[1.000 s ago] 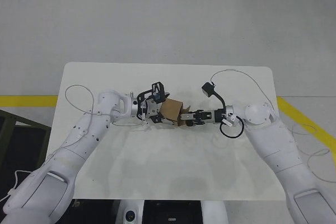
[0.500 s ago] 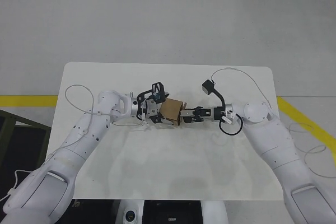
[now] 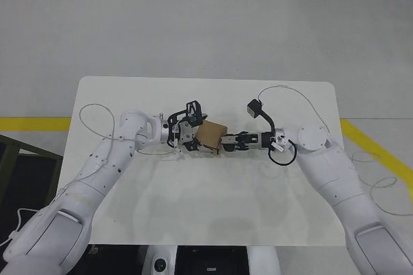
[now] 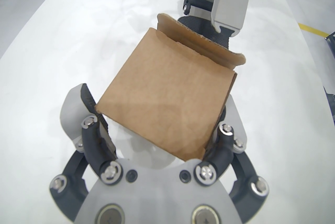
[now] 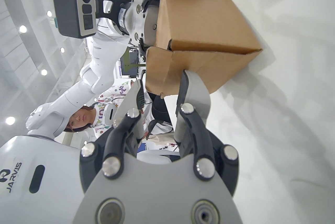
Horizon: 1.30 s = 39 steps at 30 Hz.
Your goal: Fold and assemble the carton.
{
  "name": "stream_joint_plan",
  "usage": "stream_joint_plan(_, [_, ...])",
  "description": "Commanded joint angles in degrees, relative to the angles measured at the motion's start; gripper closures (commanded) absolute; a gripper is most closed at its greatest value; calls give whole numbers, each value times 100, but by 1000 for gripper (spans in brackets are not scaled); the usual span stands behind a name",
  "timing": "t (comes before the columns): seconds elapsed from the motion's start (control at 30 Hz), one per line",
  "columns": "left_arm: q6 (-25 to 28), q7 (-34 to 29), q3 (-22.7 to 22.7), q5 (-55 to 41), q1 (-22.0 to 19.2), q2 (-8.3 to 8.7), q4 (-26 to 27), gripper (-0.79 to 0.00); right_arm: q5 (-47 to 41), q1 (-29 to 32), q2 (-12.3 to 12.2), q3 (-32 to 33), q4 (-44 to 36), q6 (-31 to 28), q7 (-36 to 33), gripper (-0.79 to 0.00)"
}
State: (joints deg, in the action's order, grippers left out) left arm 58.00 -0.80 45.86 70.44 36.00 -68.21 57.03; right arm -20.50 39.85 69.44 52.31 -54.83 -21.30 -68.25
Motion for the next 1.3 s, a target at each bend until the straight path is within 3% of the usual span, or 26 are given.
stream_joint_plan(0.0, [0,0,0,-1,2,4,4,-785,90,-34,7,-22,29,19,25,-246])
stream_joint_plan(1.27, [0,-27,-29,-77,-4,40,-18,-785,924,-292,16,-84,9,326,151,-151])
